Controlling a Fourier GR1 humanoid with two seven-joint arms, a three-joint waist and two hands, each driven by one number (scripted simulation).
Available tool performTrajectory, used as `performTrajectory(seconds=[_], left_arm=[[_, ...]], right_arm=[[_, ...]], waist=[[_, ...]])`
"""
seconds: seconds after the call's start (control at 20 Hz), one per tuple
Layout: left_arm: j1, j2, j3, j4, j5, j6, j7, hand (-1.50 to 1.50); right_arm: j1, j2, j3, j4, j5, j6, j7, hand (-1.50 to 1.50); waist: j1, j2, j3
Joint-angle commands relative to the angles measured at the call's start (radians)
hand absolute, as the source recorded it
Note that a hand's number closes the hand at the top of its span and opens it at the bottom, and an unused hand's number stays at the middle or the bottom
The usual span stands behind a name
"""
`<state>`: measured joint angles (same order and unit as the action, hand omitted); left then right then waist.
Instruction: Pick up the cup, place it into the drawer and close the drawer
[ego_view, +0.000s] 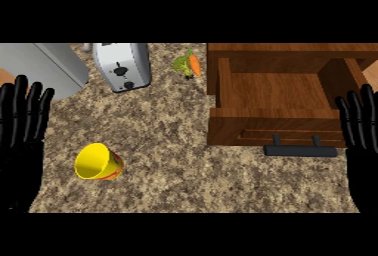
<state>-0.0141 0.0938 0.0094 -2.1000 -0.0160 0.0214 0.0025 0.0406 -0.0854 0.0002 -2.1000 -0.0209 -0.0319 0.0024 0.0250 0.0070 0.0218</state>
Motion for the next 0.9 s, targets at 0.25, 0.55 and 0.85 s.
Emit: performTrajectory(seconds=[0.25, 0.55, 0.85], left_arm=[[0.044, -0.092, 0.035, -0.024, -0.369, 0.41, 0.065, -1.5], [0.025, -0.093, -0.19, 0.062, -0.297, 0.742, 0.097, -1.5], [0.015, -0.094, -0.181, 0.072, -0.298, 0.759, 0.108, -1.5]], right_arm=[[-0.024, -0.025, 0.027, -0.02, -0.005, 0.042, 0.025, -1.5], [-0.068, -0.002, 0.078, -0.032, -0.072, 0.059, 0.152, -1.5], [-0.125, -0.025, -0.013, 0.076, -0.108, 0.103, 0.089, -1.5]], waist=[[-0.014, -0.009, -0.019], [-0.027, -0.008, -0.022], [-0.024, -0.007, -0.022]])
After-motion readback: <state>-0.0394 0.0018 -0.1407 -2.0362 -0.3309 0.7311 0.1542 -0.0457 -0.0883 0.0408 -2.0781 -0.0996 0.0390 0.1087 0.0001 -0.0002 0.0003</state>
